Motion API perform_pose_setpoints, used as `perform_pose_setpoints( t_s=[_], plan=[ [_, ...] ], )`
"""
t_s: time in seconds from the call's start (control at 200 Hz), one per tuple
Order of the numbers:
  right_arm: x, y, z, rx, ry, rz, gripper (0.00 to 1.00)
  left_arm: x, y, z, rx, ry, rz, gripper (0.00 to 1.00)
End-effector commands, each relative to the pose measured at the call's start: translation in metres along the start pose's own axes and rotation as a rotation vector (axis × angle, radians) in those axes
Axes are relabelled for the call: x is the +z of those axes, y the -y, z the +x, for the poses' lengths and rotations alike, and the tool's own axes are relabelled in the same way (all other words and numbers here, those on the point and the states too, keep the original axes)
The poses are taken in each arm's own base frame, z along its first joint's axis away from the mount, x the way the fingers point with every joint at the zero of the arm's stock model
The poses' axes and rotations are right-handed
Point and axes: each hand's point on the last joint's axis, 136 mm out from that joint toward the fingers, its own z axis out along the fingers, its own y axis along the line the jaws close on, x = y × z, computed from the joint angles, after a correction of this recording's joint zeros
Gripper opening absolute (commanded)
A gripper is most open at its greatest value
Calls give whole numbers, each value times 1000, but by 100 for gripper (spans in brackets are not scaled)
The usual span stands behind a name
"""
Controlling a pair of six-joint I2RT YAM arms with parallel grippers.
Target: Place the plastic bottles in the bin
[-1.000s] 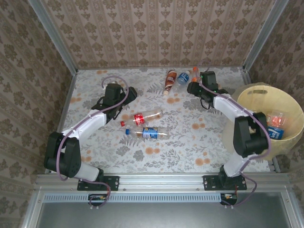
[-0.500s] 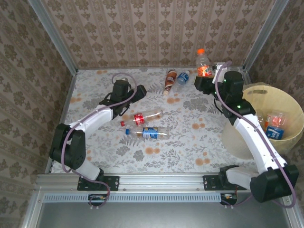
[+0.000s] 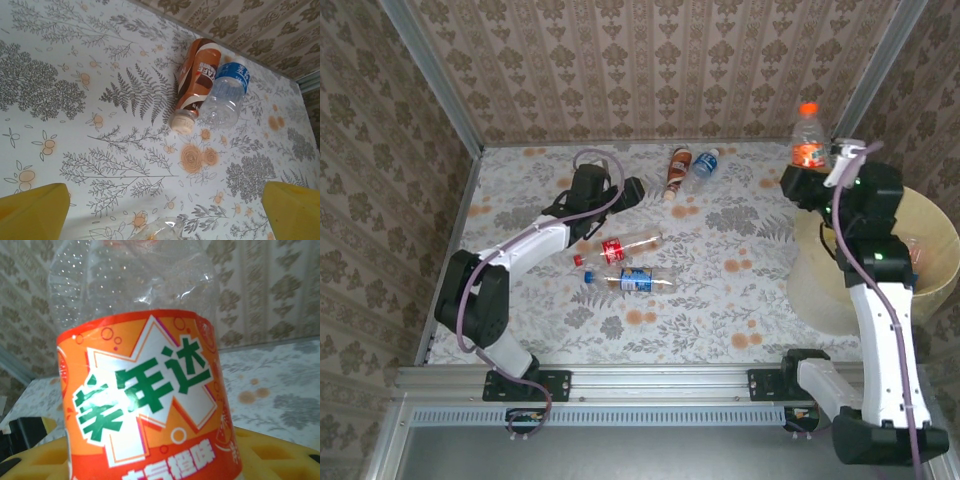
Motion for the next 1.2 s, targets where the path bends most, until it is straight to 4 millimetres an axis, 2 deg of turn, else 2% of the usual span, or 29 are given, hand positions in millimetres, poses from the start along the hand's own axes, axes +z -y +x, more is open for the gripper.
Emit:
perform_pose_setpoints(
  t_s=[0.0, 0.125, 0.32, 0.44, 0.6, 0.71, 0.94, 1.195],
  plan=[
    [-21, 15, 6, 7, -47, 69, 45, 0, 16, -17, -7, 38, 44, 100],
    [-40, 41, 12, -3, -76, 211, 46, -1, 13, -20, -18, 50, 31, 100],
    [-71, 83, 21, 5, -129, 449, 46, 3, 21, -23, -3, 28, 42, 100],
    [-83, 96, 27, 0, -166, 528, 47, 3, 23, -24, -9, 27, 46, 100],
    [-97, 106, 34, -12, -225, 611, 47, 4, 24, -26, -12, 28, 46, 100],
    [-99, 107, 44, -8, -282, 616, 48, 7, 25, -24, -17, 16, 47, 100],
    [-96, 103, 51, 21, -340, 590, 67, 11, 23, -21, -34, 8, 45, 100],
    [-93, 94, 45, 37, -305, 540, 79, 11, 17, -22, -39, 18, 24, 100]
  ],
)
